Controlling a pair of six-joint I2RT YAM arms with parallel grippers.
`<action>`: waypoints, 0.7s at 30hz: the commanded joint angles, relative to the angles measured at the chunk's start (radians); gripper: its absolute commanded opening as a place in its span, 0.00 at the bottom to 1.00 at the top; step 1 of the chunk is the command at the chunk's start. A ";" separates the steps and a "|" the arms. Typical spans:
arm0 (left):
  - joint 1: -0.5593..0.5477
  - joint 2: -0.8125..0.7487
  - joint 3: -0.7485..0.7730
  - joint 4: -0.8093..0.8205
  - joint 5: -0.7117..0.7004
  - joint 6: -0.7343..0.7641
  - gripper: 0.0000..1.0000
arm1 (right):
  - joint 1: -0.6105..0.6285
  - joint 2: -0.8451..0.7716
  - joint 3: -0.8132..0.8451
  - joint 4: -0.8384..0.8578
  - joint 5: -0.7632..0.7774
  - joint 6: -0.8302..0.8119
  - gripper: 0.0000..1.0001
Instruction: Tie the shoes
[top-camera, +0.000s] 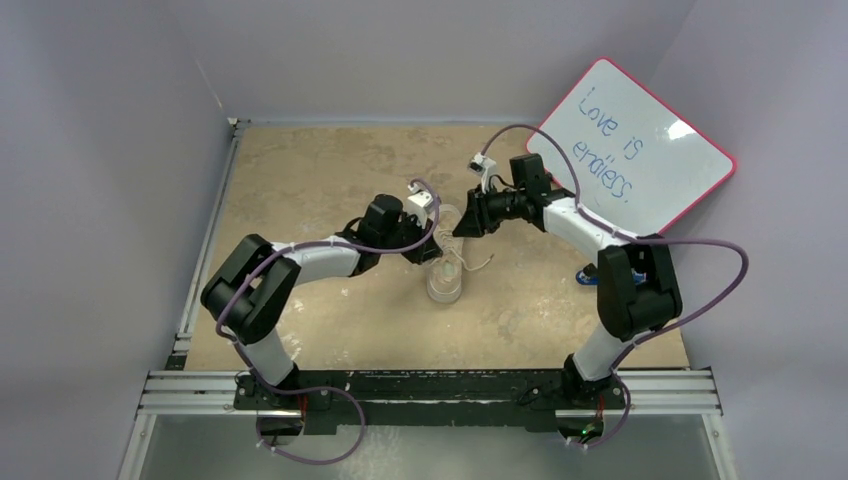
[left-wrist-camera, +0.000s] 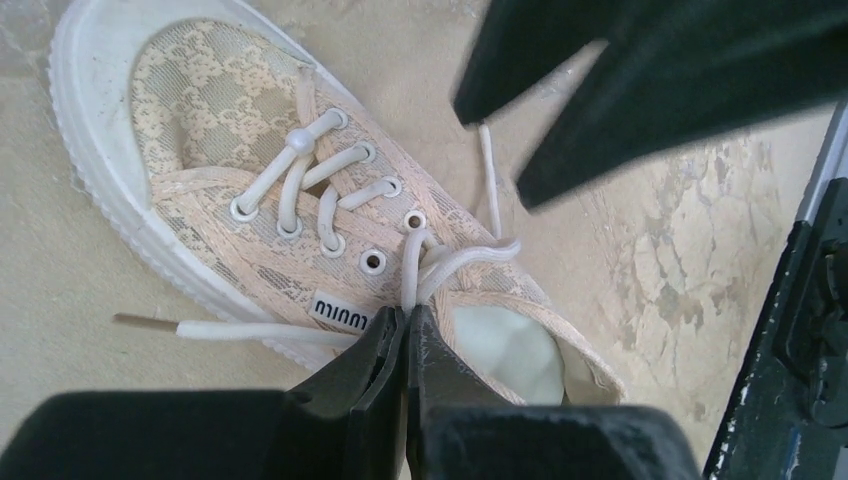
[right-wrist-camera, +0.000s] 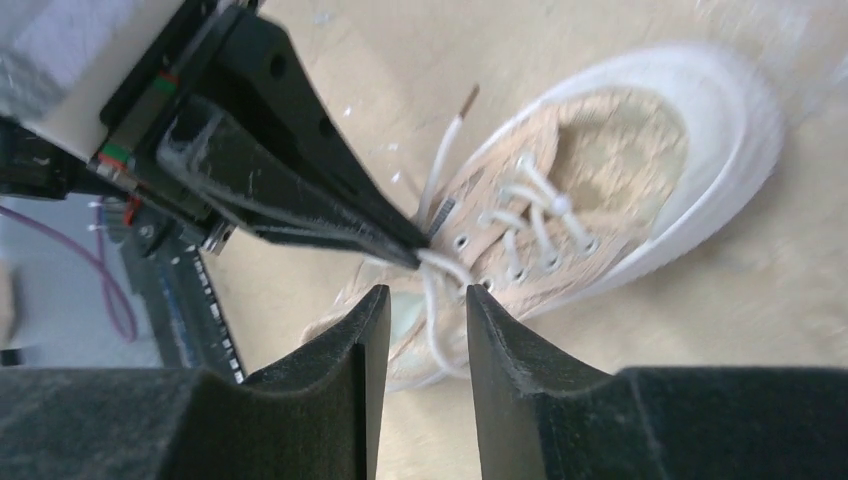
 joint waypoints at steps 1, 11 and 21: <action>0.000 -0.074 -0.023 0.058 -0.044 0.130 0.00 | -0.009 0.061 0.118 0.014 0.003 -0.217 0.32; -0.007 -0.096 -0.059 0.119 -0.041 0.273 0.00 | 0.016 0.219 0.212 -0.061 -0.295 -0.352 0.20; -0.007 -0.095 -0.061 0.167 -0.022 0.283 0.00 | 0.022 0.252 0.190 -0.070 -0.313 -0.361 0.12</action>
